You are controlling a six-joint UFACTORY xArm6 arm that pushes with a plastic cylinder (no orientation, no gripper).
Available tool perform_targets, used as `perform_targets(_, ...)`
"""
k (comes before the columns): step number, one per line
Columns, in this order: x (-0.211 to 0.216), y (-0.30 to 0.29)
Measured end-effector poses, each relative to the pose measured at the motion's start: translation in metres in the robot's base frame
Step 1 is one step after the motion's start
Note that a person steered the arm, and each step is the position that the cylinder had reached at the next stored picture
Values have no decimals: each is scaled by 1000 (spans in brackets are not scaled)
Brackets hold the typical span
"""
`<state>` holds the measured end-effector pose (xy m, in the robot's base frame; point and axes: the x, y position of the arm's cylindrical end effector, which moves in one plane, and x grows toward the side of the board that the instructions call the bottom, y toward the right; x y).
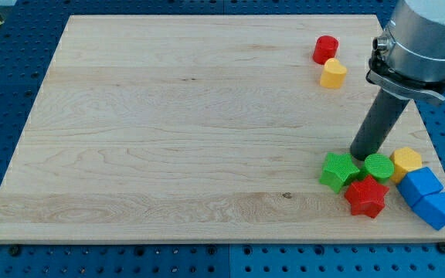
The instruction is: Move the heart in between the green blocks
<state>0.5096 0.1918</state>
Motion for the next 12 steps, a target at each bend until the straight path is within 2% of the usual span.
perform_targets(1, -14, 1)
perform_targets(3, -100, -14)
perform_targets(4, -122, -24)
perform_targets(5, -123, -25)
perform_targets(6, -144, -59)
perform_targets(7, -189, -80)
perform_targets(8, -232, -75)
perform_targets(10, -236, -40)
perform_targets(12, -268, -30)
